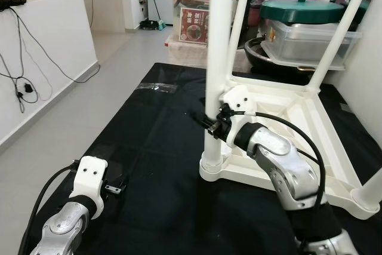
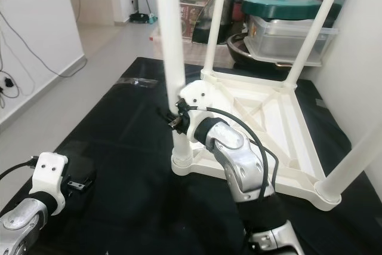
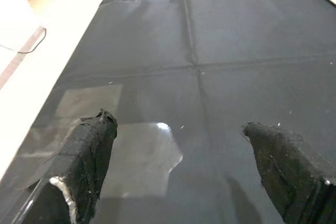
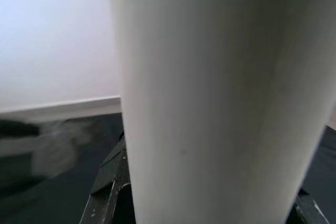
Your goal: Building children table
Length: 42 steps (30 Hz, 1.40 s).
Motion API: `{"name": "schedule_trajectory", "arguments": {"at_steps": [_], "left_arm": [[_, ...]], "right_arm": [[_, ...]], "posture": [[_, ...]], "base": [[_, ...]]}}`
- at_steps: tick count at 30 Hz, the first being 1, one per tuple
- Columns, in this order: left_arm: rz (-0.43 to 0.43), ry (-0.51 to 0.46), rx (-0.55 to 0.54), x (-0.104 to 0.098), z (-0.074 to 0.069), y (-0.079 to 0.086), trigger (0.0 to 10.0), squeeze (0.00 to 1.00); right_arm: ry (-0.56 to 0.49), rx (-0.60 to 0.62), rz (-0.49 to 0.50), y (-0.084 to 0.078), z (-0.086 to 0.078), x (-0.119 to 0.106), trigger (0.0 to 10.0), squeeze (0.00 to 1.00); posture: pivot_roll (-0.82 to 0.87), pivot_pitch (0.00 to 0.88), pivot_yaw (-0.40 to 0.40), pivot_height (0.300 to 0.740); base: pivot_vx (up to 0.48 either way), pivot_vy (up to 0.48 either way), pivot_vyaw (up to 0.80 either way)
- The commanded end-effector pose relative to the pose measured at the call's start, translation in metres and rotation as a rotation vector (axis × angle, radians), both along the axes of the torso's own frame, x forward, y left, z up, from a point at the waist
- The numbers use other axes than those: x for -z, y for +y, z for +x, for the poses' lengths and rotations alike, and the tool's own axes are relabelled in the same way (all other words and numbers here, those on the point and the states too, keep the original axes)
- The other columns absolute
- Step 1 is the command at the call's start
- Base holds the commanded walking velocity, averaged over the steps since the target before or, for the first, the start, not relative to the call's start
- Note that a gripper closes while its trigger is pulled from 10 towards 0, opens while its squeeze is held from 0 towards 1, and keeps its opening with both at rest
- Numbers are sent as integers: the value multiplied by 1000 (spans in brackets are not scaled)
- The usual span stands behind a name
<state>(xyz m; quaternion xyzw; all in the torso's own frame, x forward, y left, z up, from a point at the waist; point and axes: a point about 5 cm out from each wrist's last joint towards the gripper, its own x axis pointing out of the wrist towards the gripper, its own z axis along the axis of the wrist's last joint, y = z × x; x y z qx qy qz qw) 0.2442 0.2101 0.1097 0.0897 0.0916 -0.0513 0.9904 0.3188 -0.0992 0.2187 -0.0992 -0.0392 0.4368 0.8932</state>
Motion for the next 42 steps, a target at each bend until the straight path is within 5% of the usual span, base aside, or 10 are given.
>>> {"name": "schedule_trajectory", "arguments": {"at_steps": [1,6,24,27,29,33,34,35,37,42], "left_arm": [[-4,-1,-10,1,-1,1,10000,0],[-14,5,-35,3,-9,3,10000,0],[-46,8,-71,5,-13,3,10000,0],[-45,6,-77,4,-14,4,10000,0],[-33,4,-91,3,-13,9,10000,0],[-33,4,-91,3,-13,9,10000,0],[-29,0,-93,2,-12,10,10000,0],[-29,0,-93,2,-12,10,10000,0],[-20,-7,-100,0,-8,13,10000,0],[-13,-12,-108,-2,-4,17,10000,0]], "right_arm": [[57,-50,-39,2,0,15,0,0],[81,-255,-31,13,-2,11,0,0],[226,-319,167,19,1,18,0,0],[240,-262,189,17,-1,26,0,0],[297,-42,216,15,-1,41,0,0],[297,-42,216,15,-1,41,0,0],[332,122,199,11,0,50,0,0],[332,122,199,11,0,50,0,0],[396,444,204,-1,5,62,0,0],[415,600,221,-7,9,63,0,0]], "posture": [[114,0,-102,740],[143,0,-125,740],[168,0,-149,740],[166,0,-146,740],[157,0,-139,740],[157,0,-139,740],[153,0,-137,740],[153,0,-137,740],[142,0,-117,740],[133,0,-109,740]], "base": [[0,0,0],[0,0,0],[0,0,0],[0,0,0],[0,0,0],[0,0,0],[0,0,0],[0,0,0],[0,0,0],[0,0,0]]}}
